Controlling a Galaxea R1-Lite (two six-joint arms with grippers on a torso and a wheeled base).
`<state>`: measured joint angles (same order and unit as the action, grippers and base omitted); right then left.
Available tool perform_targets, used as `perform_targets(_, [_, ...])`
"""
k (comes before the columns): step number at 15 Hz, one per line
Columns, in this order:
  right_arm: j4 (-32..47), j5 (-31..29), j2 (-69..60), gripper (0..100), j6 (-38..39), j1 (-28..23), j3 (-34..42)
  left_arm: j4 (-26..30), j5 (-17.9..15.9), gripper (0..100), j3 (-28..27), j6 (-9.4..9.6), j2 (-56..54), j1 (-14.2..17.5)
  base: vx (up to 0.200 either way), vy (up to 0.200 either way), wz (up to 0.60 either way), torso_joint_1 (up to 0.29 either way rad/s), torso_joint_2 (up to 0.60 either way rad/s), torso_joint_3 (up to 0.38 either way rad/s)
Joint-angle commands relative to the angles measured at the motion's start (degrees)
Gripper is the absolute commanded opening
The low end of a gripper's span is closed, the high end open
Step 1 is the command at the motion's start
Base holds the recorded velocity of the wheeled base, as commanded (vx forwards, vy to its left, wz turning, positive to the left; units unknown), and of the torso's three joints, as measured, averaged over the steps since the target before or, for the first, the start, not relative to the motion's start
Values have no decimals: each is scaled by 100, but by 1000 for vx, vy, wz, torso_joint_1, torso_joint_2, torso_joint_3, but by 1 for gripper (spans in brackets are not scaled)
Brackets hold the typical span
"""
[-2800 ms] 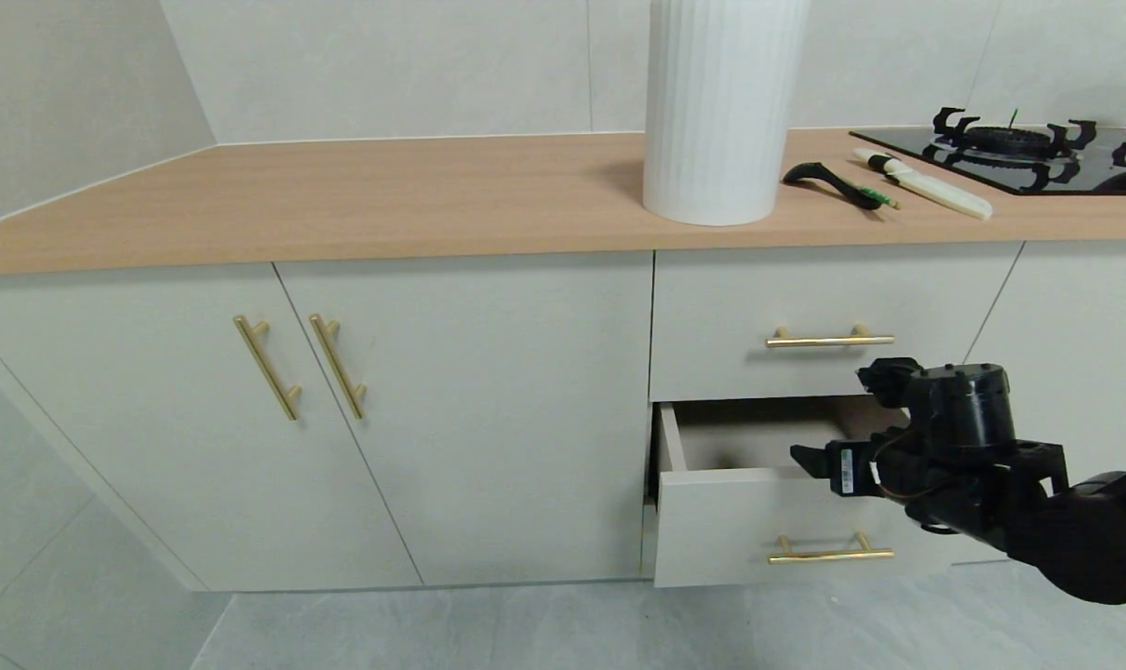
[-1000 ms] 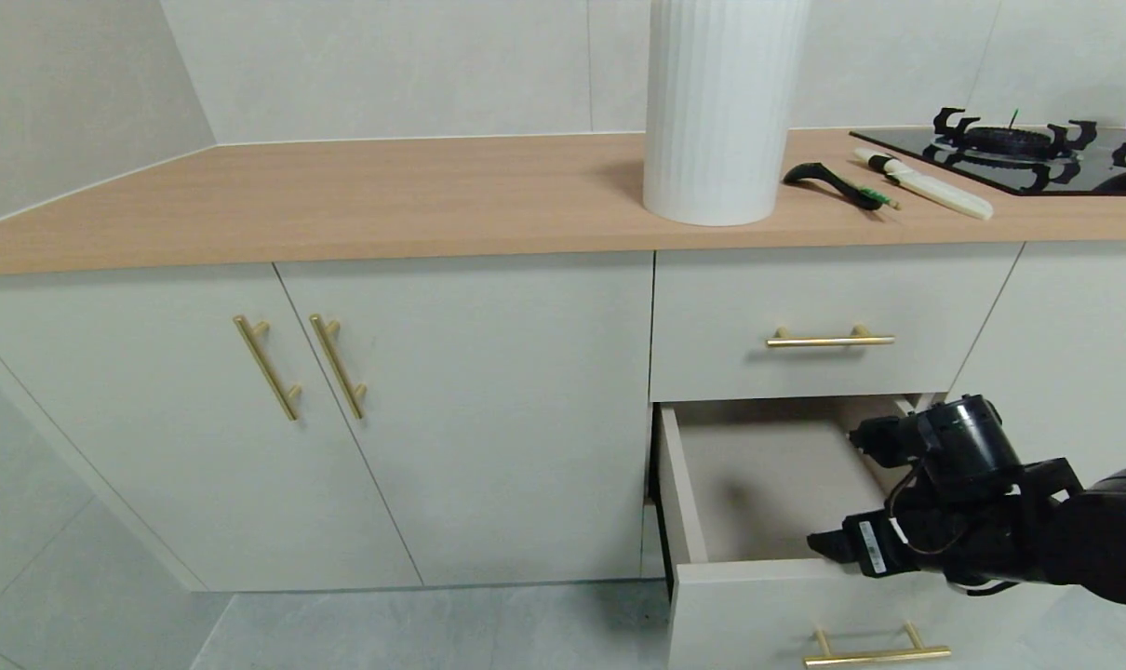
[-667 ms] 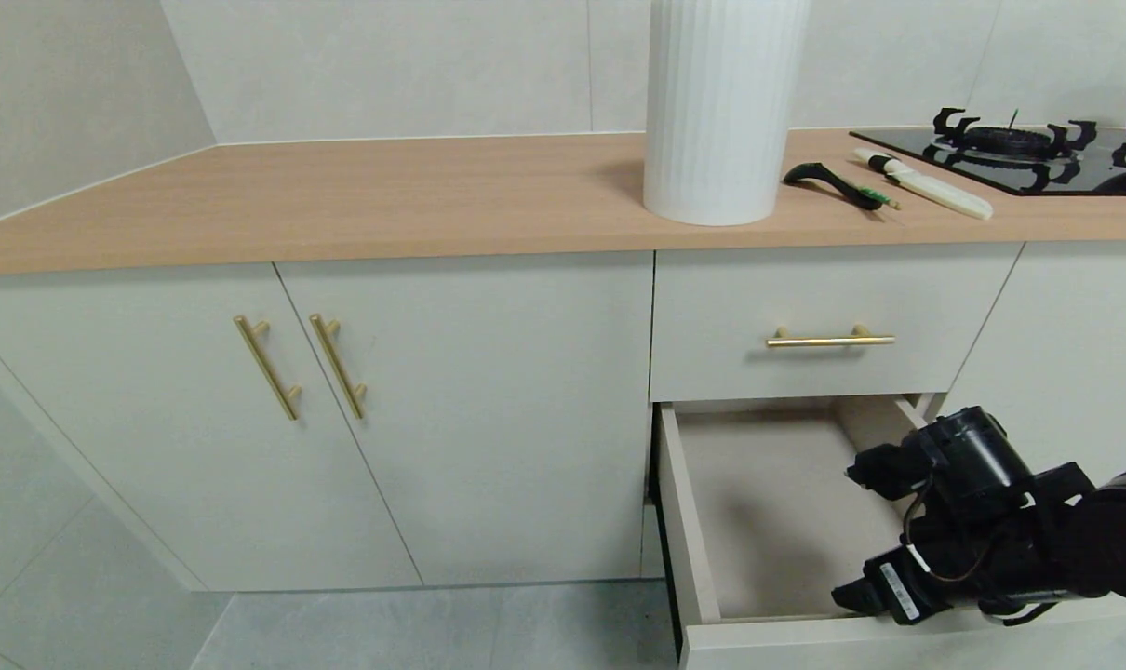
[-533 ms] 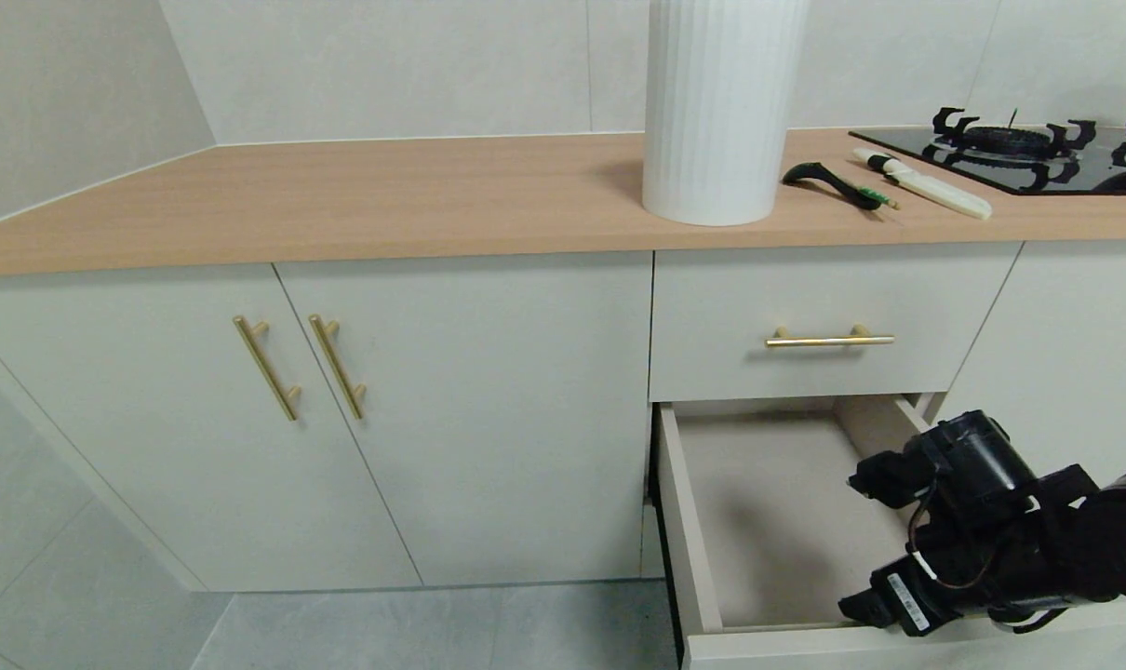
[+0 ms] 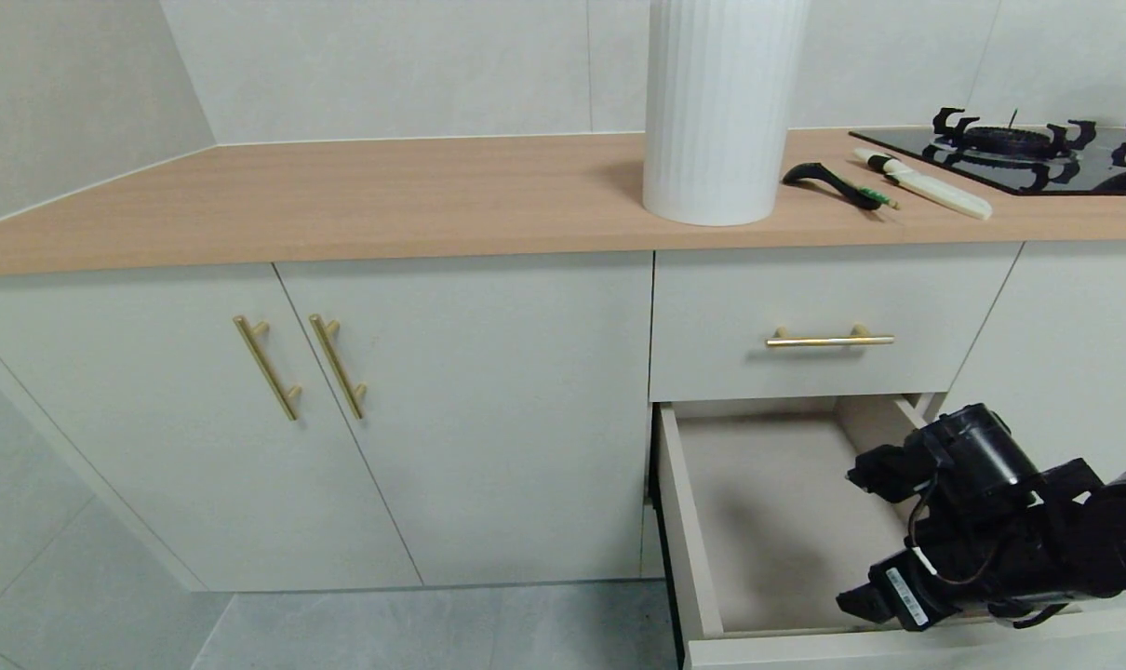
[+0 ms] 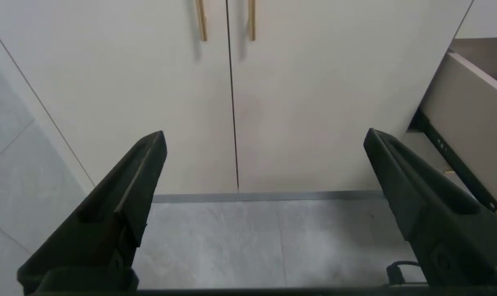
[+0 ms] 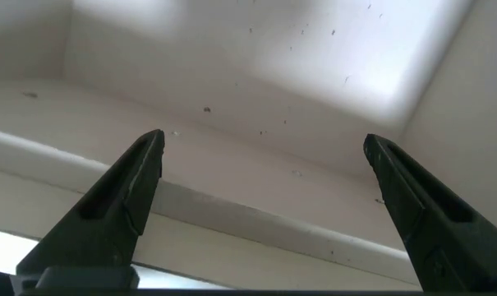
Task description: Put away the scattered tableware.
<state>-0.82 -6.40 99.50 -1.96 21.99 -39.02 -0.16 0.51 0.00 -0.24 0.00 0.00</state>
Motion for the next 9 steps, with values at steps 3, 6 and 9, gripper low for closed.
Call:
perform_targets(3, [-665,-10,-80,100,135,-178,-44,-2,2,100,0,-2,0,0,0,0,0,0,0,0])
perform_targets(6, [-1729,-46,-97,100,451,-292,17,-2,2,100,0,-2,0,0,0,0,0,0,0,0])
perform_targets(9, [-2107,-46,-203,100,513,-336,105,-2,2,100,0,-2,0,0,0,0,0,0,0,0])
